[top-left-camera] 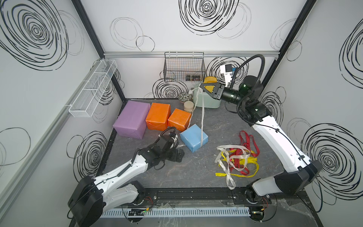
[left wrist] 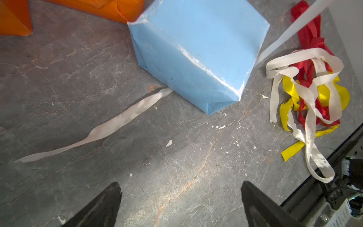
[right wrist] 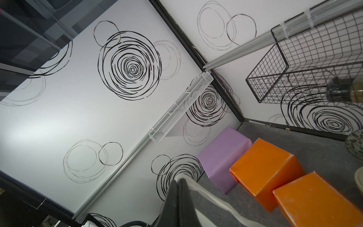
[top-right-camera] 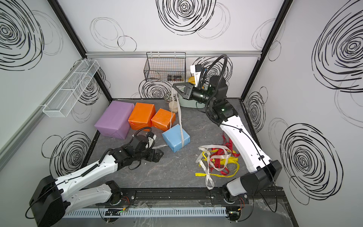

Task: Untie the ribbon bows on the gift boxes
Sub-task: Pull the ribbon from the gift box.

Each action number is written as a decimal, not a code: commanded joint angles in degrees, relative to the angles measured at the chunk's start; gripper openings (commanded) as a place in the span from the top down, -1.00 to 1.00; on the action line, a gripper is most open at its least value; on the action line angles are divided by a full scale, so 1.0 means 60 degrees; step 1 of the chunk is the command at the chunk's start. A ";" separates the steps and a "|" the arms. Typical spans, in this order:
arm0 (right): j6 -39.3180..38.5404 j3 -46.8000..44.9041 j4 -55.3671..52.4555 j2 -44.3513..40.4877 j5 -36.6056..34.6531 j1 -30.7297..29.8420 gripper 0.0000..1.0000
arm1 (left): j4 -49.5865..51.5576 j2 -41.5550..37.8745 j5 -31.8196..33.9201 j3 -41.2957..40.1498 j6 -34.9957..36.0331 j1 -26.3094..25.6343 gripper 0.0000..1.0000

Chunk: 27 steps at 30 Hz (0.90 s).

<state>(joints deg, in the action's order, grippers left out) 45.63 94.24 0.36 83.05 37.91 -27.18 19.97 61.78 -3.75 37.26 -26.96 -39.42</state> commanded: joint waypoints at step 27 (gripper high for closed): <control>0.0116 -0.0235 -0.0156 -0.0847 0.0111 0.0237 1.00 | -0.6812 0.4303 -0.0052 0.3107 -0.0956 -0.1515 0.37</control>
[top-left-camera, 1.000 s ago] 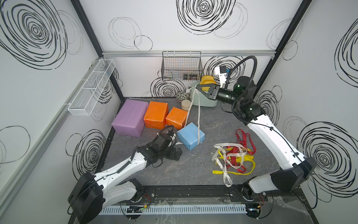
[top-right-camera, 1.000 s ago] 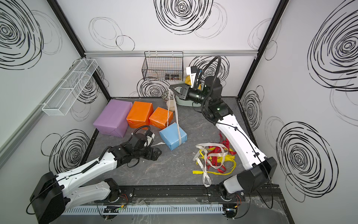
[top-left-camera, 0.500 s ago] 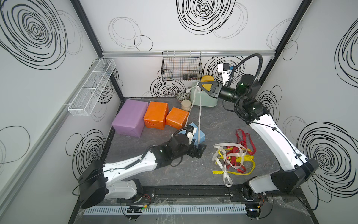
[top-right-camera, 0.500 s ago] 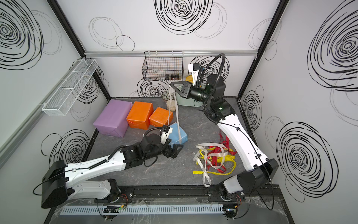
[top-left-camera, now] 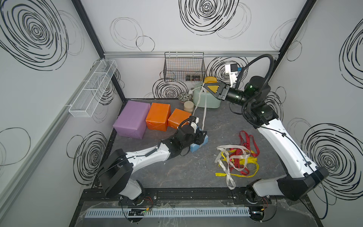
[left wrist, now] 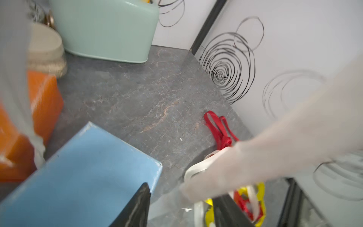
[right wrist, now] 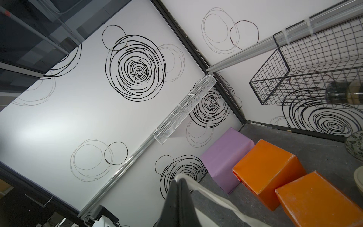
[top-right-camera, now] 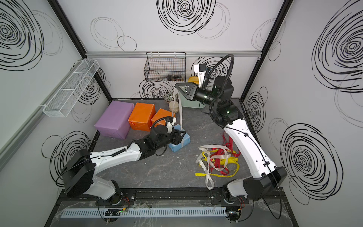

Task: Untie the ribbon bows on the gift boxes
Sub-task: Pull the ribbon from the gift box.

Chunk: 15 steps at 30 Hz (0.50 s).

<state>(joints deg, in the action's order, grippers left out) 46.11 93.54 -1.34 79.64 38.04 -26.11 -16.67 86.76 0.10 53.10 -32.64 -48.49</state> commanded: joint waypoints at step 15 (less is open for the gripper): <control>0.0121 -0.1003 0.0398 -0.0559 0.0233 0.0649 1.00 | 0.0227 -0.2180 0.0315 0.1675 0.0755 -0.0925 1.00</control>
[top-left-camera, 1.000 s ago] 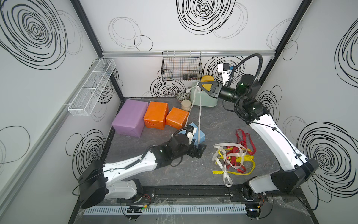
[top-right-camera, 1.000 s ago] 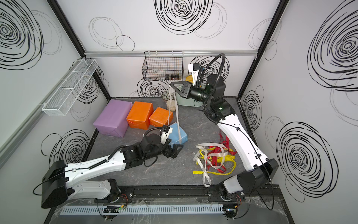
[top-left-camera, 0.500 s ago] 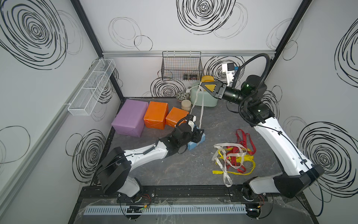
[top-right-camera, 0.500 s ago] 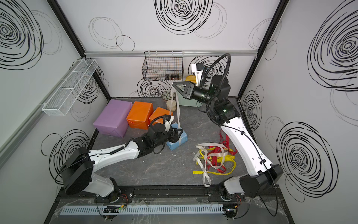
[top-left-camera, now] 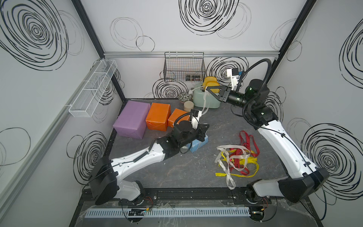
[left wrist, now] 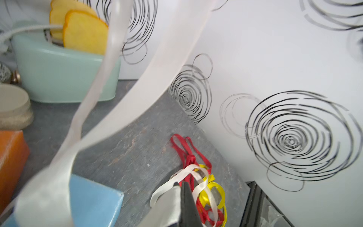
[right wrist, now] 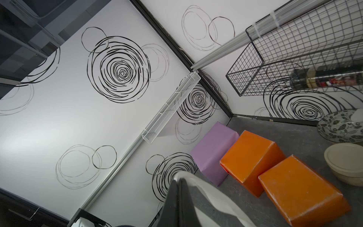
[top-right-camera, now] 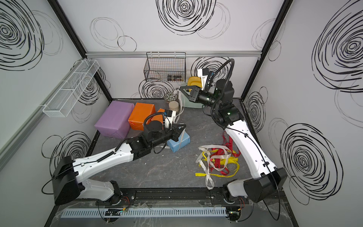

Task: Untie the ribbon bows on the gift boxes
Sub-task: Pull the ribbon from the gift box.

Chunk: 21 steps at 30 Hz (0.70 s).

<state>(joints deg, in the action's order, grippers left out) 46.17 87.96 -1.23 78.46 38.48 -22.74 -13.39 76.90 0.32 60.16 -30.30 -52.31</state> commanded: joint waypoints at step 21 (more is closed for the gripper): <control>0.0129 -0.0504 0.0415 -0.0581 0.0279 0.0539 1.00 | 0.2258 0.0455 -0.0059 0.3010 0.0588 -0.0949 0.76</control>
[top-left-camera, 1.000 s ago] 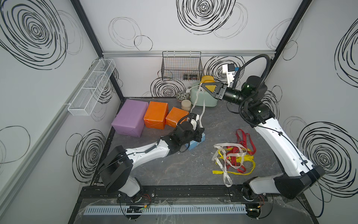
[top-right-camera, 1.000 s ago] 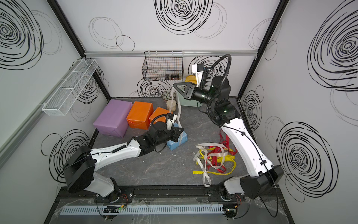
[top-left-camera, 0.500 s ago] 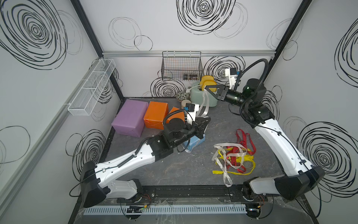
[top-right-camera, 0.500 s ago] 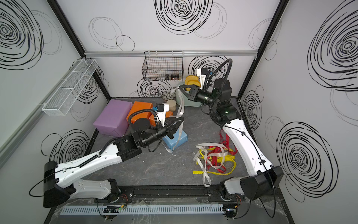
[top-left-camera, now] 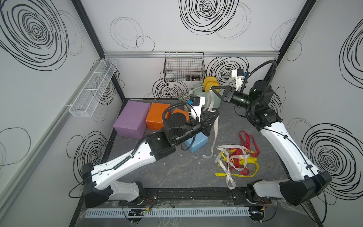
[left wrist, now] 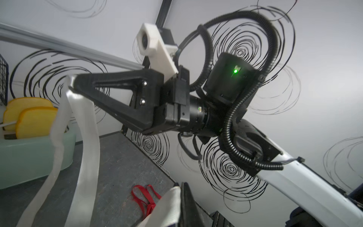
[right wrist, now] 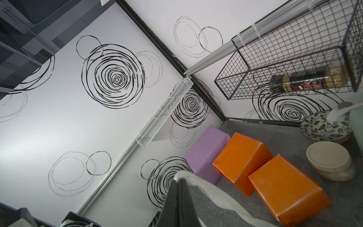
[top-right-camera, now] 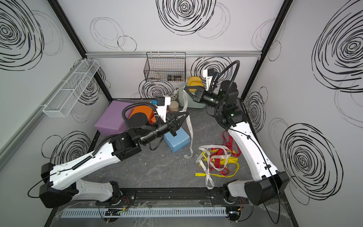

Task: Untie the ribbon bows on the gift boxes
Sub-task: Pull the ribbon from the gift box.

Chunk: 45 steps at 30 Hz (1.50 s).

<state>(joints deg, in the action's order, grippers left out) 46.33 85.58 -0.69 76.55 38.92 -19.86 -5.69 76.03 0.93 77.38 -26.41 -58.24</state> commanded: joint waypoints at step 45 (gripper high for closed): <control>0.0432 -0.2453 0.0596 -0.1880 0.0203 0.2006 1.00 | 0.4496 -0.0810 0.2151 -0.2479 0.0013 0.0954 -0.92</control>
<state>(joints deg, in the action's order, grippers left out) 47.66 71.37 0.51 65.39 38.94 -7.99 26.17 74.02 15.27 64.38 -23.90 -54.35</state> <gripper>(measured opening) 0.050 0.960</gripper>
